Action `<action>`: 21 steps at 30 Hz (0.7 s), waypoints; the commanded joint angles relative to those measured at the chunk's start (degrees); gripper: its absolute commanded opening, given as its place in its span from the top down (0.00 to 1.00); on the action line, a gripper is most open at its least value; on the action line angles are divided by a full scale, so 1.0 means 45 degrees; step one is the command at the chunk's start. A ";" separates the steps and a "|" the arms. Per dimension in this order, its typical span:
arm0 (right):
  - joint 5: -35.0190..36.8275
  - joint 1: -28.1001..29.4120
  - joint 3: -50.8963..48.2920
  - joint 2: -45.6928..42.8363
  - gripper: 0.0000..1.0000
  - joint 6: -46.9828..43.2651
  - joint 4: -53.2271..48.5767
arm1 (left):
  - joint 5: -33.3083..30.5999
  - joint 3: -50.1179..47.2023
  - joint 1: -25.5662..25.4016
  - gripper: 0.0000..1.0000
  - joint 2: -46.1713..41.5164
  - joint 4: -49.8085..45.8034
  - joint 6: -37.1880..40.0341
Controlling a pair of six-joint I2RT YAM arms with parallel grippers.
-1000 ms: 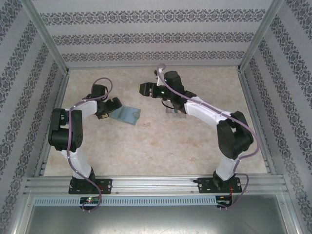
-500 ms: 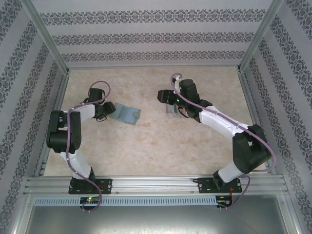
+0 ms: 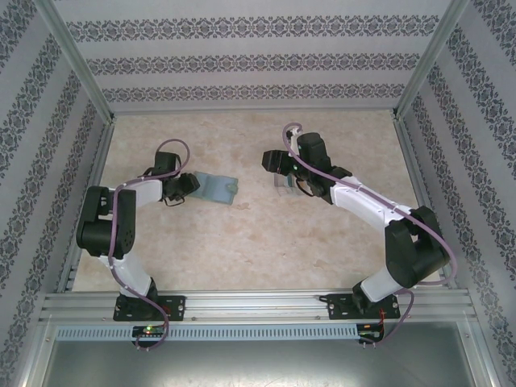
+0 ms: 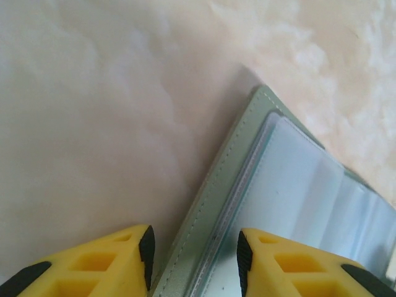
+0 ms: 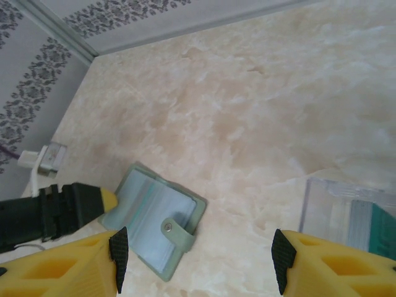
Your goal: Put the credit cards into the card holder
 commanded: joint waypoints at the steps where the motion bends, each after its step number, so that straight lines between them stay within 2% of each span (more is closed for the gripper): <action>1: 0.1697 0.0075 -0.0105 -0.0598 0.02 -0.0815 -0.0615 | 0.1384 -0.0705 -0.0664 0.58 -0.0255 -0.0597 -0.1024; 5: 0.3732 0.0118 -0.0159 -0.1024 0.02 -0.1059 -0.1345 | 0.1129 -0.1168 -0.1076 0.59 -0.0870 -0.0243 -0.1573; 8: 0.3718 -0.0009 -0.0694 -0.1492 0.02 -0.1287 -0.0636 | 0.1080 -0.1322 -0.1419 0.59 -0.1088 -0.0109 -0.1877; 11: 0.4689 -0.0075 -0.0759 -0.1839 0.02 -0.0251 -0.1284 | 0.1154 -0.1636 -0.1753 0.58 -0.1160 0.0340 -0.2587; 15: 0.2972 -0.0633 -0.0173 -0.1150 0.02 -0.0100 -0.2310 | 0.0367 -0.1810 -0.1892 0.57 -0.1672 0.0140 -0.2818; 16: 0.2691 -0.0636 0.0189 -0.0857 0.02 -0.0200 -0.2804 | -0.0020 -0.1727 -0.1903 0.55 -0.1907 -0.0161 -0.2679; 18: 0.1990 -0.0593 0.0953 -0.0120 0.02 -0.0316 -0.3792 | -0.0937 -0.1421 -0.1907 0.36 -0.2512 -0.0988 -0.2193; 21: 0.1458 -0.0542 0.1621 0.0609 0.02 -0.0420 -0.4403 | -0.1937 -0.0746 -0.1887 0.24 -0.3370 -0.2167 -0.1280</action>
